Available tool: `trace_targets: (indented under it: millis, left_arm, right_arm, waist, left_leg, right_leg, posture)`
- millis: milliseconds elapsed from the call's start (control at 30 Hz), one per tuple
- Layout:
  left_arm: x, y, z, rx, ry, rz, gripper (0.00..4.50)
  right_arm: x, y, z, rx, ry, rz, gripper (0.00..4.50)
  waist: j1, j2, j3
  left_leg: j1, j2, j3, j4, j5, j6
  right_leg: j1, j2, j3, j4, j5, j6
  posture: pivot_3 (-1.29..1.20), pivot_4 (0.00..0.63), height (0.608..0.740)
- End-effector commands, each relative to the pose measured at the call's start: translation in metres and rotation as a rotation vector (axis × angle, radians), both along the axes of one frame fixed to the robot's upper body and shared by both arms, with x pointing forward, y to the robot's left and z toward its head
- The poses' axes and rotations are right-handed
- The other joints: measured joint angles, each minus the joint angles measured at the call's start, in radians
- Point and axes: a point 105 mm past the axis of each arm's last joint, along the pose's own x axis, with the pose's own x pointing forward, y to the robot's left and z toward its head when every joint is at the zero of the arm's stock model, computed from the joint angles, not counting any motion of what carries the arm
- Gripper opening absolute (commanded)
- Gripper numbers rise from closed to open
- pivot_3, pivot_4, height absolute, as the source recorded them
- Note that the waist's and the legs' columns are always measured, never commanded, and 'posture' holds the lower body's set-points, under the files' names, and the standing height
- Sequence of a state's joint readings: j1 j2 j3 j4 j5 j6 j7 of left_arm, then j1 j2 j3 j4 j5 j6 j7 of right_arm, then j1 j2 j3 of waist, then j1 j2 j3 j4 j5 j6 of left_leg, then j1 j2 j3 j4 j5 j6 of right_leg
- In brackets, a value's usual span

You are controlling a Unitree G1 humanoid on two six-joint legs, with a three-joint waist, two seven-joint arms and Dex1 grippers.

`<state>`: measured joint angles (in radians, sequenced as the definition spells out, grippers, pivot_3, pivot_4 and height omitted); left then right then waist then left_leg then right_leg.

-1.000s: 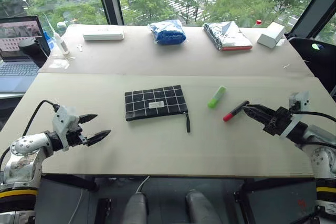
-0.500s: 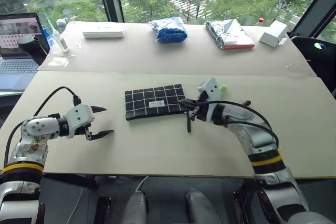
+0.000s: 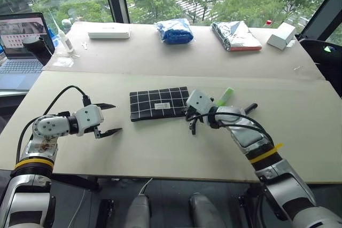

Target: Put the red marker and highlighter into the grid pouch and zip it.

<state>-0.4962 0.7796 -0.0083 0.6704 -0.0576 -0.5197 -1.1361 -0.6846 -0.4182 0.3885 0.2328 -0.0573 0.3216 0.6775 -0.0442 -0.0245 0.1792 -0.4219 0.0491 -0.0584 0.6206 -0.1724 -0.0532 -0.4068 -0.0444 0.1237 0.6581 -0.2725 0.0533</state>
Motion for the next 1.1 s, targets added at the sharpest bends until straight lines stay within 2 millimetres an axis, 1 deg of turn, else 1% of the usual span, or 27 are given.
trace_targets:
  millis: [33,133,200,333,600,733,867,1033,1100]
  left_arm:
    - [0.000,-0.006,-0.005,0.037,0.002,-0.044,4.50]
    - [0.001,-0.011,-0.009,0.068,-0.011,-0.072,4.50]
    - [0.005,-0.020,-0.011,0.084,-0.040,-0.108,4.50]
    - [0.013,-0.033,-0.010,0.116,-0.104,-0.157,4.50]
    - [0.027,-0.044,-0.008,0.150,-0.200,-0.175,4.50]
    - [0.030,-0.048,-0.008,0.170,-0.236,-0.178,4.50]
    - [0.033,-0.055,-0.007,0.184,-0.279,-0.199,4.50]
    - [0.031,-0.062,-0.007,0.184,-0.288,-0.240,4.50]
    - [0.031,-0.063,-0.007,0.178,-0.288,-0.243,3.98]
  right_arm:
    - [0.005,-0.005,0.003,-0.063,-0.056,0.011,0.03]
    - [0.009,-0.005,0.009,-0.075,-0.092,0.024,0.03]
    - [0.008,-0.003,0.011,-0.071,-0.098,0.047,0.03]
    - [0.006,0.000,0.012,-0.048,-0.090,0.068,0.03]
    - [0.001,0.004,0.015,-0.020,-0.083,0.084,0.03]
    - [-0.002,0.004,0.015,-0.017,-0.079,0.091,0.03]
    - [-0.004,0.002,0.015,-0.015,-0.075,0.094,0.03]
    - [-0.005,0.002,0.014,-0.014,-0.071,0.096,0.03]
    - [-0.005,0.002,0.014,-0.013,-0.070,0.095,0.00]
  waist:
    - [0.001,0.000,0.000]
    - [0.002,0.000,0.000]
    - [0.005,0.000,0.000]
    - [0.009,0.000,0.000]
    - [0.008,0.000,0.000]
    - [0.008,0.000,0.000]
    - [0.009,0.000,0.000]
    - [0.009,0.000,0.000]
    - [0.009,0.000,0.000]
  left_leg:
    - [0.000,0.000,0.000,0.001,0.000,0.000]
    - [0.000,0.000,0.000,0.004,0.000,0.000]
    - [0.000,0.000,0.000,0.005,0.000,0.000]
    - [0.000,-0.001,0.000,0.007,0.000,0.000]
    - [0.000,-0.001,-0.001,0.007,0.000,0.000]
    - [0.000,-0.001,-0.001,0.007,0.000,0.000]
    - [0.001,-0.001,-0.001,0.007,0.000,0.000]
    - [0.001,-0.001,-0.001,0.007,0.000,0.000]
    - [0.000,-0.001,-0.001,0.007,0.000,0.000]
  right_leg:
    - [0.000,0.000,0.000,0.000,0.000,0.000]
    - [0.001,0.000,0.000,0.001,0.000,0.000]
    - [0.002,0.000,0.000,0.003,0.000,0.000]
    - [0.002,0.000,0.000,0.004,0.000,0.000]
    - [0.002,0.000,0.000,0.005,0.000,0.000]
    - [0.002,0.000,0.000,0.005,0.000,0.000]
    - [0.002,0.000,0.000,0.006,0.000,0.000]
    - [0.002,0.000,-0.001,0.006,0.000,0.000]
    - [0.003,0.000,-0.001,0.006,0.000,0.001]
  posture:
    - [0.00,0.150,0.740]
    - [0.00,0.150,0.740]
    - [0.00,0.150,0.740]
    - [0.00,0.150,0.740]
    - [0.00,0.150,0.740]
    - [0.00,0.150,0.740]
    - [0.00,0.150,0.740]
    - [0.00,0.150,0.740]
    - [0.00,0.150,0.740]
